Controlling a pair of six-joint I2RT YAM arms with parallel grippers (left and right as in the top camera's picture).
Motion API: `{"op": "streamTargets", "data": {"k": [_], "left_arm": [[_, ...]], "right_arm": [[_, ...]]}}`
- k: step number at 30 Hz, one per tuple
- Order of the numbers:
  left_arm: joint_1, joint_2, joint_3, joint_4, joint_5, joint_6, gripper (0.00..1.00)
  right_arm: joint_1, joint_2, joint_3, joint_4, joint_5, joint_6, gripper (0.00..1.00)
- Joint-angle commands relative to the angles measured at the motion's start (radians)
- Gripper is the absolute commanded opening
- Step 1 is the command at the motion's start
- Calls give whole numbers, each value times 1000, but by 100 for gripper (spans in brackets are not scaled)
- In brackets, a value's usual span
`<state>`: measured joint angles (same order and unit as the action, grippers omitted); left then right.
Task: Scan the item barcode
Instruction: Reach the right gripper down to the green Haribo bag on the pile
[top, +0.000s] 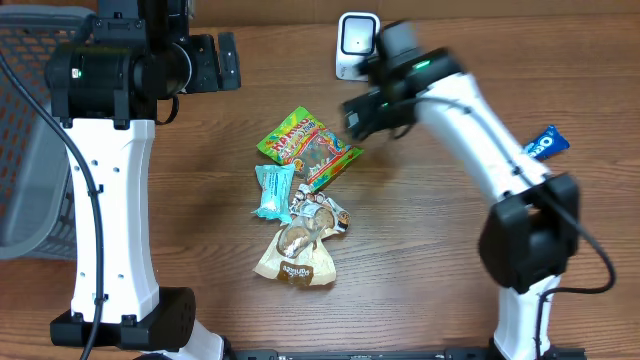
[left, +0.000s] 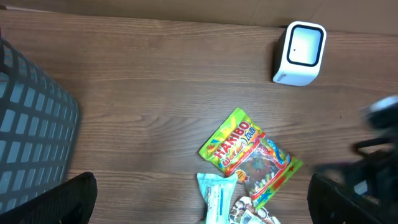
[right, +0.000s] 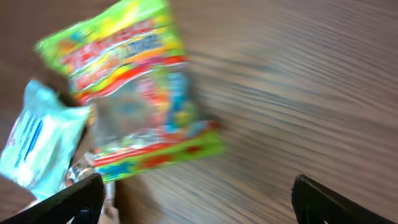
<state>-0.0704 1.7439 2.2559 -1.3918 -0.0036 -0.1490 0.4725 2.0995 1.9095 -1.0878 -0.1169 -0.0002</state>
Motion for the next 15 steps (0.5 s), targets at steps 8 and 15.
{"op": "streamTargets", "data": {"k": [8, 15], "left_arm": [[-2, 3, -3, 1, 1, 18, 100], [-2, 3, -3, 1, 1, 18, 100]], "right_arm": [[193, 104, 8, 48, 109, -245, 96], [220, 189, 8, 82, 116, -267, 96]]}}
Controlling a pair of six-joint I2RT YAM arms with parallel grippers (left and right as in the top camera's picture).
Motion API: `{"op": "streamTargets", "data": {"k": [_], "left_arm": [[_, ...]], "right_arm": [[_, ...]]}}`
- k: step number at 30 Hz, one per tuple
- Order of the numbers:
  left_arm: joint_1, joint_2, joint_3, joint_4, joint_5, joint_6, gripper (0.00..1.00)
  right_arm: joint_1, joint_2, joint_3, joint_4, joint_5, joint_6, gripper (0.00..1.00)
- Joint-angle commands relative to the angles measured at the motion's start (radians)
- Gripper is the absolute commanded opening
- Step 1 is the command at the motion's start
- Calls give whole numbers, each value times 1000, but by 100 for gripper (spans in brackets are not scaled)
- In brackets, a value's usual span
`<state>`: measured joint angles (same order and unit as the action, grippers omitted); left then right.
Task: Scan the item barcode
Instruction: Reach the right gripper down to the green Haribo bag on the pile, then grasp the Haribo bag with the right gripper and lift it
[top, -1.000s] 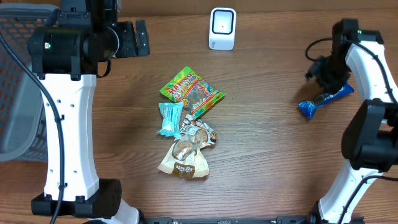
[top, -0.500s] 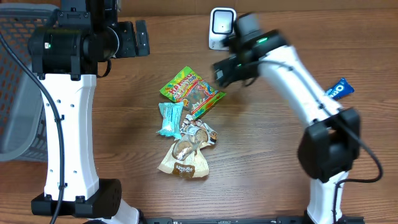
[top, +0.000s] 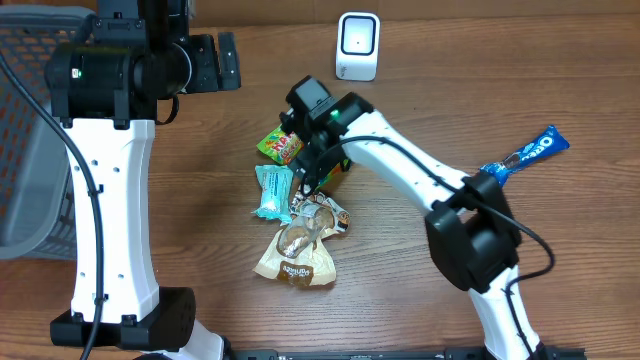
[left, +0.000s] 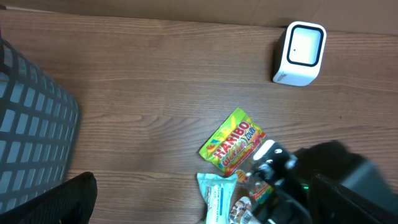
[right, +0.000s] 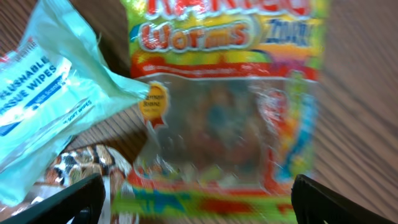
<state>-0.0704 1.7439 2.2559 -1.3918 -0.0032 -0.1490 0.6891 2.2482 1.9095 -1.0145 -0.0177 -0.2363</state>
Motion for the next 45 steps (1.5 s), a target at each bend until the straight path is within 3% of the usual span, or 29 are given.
{"op": "streamTargets", "data": {"k": [1, 22, 23, 25, 29, 31, 36, 43, 45], "left_arm": [[-2, 3, -3, 1, 0, 18, 100], [-2, 3, -3, 1, 0, 18, 100], [-2, 3, -3, 1, 0, 18, 100], [-2, 3, -3, 1, 0, 18, 100], [-2, 3, -3, 1, 0, 18, 100], [-2, 3, -3, 1, 0, 18, 100], [-2, 3, -3, 1, 0, 18, 100], [-2, 3, -3, 1, 0, 18, 100], [-2, 3, -3, 1, 0, 18, 100]], "right_arm": [[3, 52, 8, 12, 17, -31, 96], [3, 136, 7, 131, 28, 64, 89], [3, 145, 7, 130, 29, 64, 85], [3, 150, 7, 127, 37, 65, 67], [3, 150, 7, 120, 43, 65, 17], [3, 150, 7, 111, 42, 66, 6], [5, 139, 42, 37, -26, 112, 4], [-79, 87, 238, -186, -463, 226, 4], [-157, 82, 310, -261, -719, 249, 4]]}}
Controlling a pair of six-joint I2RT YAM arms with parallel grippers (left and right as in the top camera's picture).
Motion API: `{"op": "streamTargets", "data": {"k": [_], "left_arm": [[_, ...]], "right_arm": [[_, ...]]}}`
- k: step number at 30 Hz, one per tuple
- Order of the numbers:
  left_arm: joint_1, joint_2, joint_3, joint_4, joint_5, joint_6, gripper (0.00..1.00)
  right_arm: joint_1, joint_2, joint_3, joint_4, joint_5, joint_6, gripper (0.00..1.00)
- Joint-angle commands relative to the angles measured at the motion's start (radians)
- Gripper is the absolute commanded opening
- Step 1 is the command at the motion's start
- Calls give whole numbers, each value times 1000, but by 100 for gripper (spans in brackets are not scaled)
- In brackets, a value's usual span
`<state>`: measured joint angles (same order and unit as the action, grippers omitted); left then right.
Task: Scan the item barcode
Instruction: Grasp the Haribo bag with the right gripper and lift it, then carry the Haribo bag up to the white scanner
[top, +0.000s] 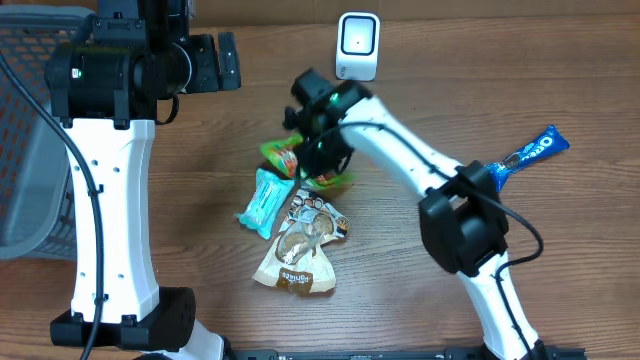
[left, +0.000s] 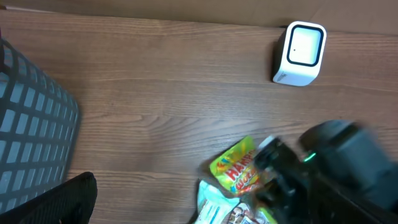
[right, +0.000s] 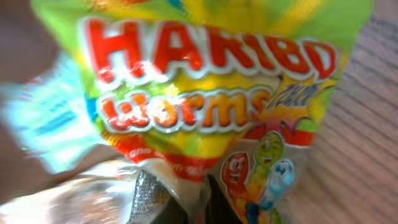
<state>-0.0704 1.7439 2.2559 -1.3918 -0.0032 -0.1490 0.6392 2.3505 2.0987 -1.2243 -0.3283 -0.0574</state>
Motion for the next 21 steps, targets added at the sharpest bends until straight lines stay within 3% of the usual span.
{"op": "streamTargets", "data": {"k": [1, 5, 10, 21], "left_arm": [[-2, 3, -3, 1, 0, 18, 100], [-2, 3, -3, 1, 0, 18, 100], [-2, 3, -3, 1, 0, 18, 100], [-2, 3, -3, 1, 0, 18, 100]], "right_arm": [[-140, -21, 140, -77, -517, 70, 4], [-264, -21, 148, -158, -912, 69, 4], [-374, -23, 148, -283, -1224, 16, 4], [-427, -128, 194, -371, -1242, 1, 4]]}}
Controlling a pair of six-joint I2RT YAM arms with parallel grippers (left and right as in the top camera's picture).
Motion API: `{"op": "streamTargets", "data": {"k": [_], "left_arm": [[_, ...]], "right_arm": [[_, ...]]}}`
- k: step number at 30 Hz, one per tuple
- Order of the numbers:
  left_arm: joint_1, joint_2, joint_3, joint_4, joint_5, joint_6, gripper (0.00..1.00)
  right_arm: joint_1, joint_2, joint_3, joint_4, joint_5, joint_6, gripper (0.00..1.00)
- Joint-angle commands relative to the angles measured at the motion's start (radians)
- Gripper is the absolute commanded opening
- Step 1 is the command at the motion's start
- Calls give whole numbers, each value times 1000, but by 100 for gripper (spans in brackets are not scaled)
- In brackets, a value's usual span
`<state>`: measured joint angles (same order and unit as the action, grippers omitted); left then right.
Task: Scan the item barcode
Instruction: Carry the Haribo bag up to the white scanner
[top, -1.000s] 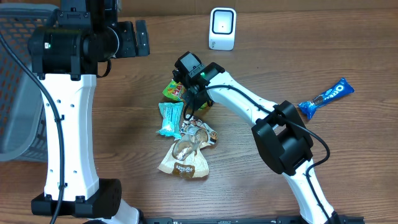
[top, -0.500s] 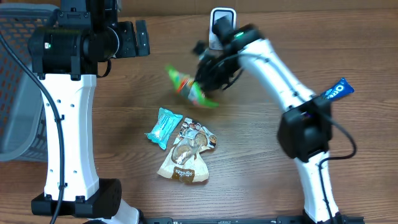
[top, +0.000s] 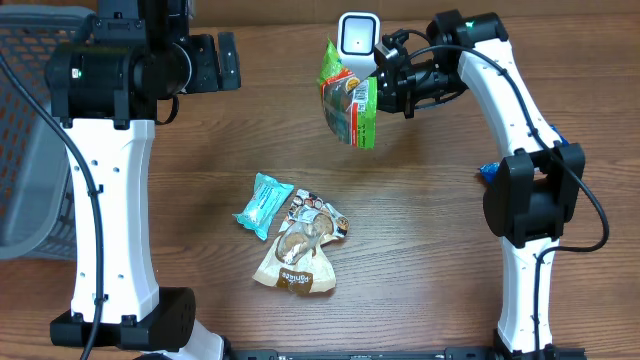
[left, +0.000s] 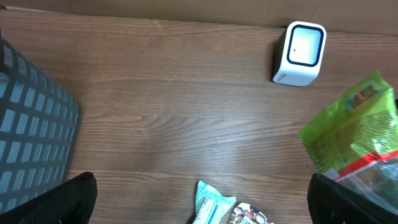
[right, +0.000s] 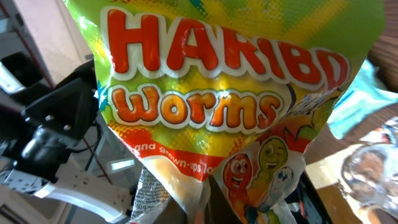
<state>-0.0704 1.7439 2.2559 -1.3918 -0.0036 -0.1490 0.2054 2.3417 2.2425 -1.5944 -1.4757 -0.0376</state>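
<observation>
The Haribo Worms bag (top: 348, 96) hangs in the air just below the white barcode scanner (top: 357, 43), its printed back with a barcode panel facing up in the overhead view. My right gripper (top: 385, 83) is shut on the bag's right edge. In the right wrist view the bag (right: 230, 93) fills the frame, front side toward the camera. In the left wrist view the bag (left: 354, 137) shows at the right edge, below the scanner (left: 301, 53). My left gripper (top: 212, 60) stands high at the back left, its fingers (left: 68, 199) wide apart and open on nothing.
A teal wipes pack (top: 263, 203), a small snack wrapper (top: 322, 215) and a beige pouch (top: 297, 255) lie together mid-table. A grey basket (top: 30, 130) stands at the left edge. A blue Oreo packet (top: 488, 172) lies partly hidden behind the right arm.
My right gripper has moved from the pile up and back to the right, carrying the Haribo bag; the bag now hangs beside the scanner. The left arm has not moved.
My right gripper was open near the scanner, above the Haribo bag lying on the pile. Then it was down over the bag, still open. Then it was shut on the bag at the pile, the wipes pack shifted. Now the bag hangs by the scanner.
</observation>
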Motion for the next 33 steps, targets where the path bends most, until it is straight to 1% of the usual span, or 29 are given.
{"op": "streamTargets", "data": {"k": [1, 8, 13, 15, 24, 33], "left_arm": [[-2, 3, -3, 1, 0, 18, 100], [-2, 3, -3, 1, 0, 18, 100], [-2, 3, -3, 1, 1, 18, 100], [-2, 3, -3, 1, 1, 18, 100], [-2, 3, -3, 1, 1, 18, 100], [-2, 3, -3, 1, 1, 18, 100]], "right_arm": [[7, -140, 52, 5, -95, -19, 4], [6, -314, 67, 103, -94, -6, 4], [3, -400, 67, 214, -94, 56, 4], [3, -417, 67, 250, -94, 77, 4], [3, -417, 67, 273, -85, 76, 4], [3, -417, 67, 285, 27, 76, 4]]}}
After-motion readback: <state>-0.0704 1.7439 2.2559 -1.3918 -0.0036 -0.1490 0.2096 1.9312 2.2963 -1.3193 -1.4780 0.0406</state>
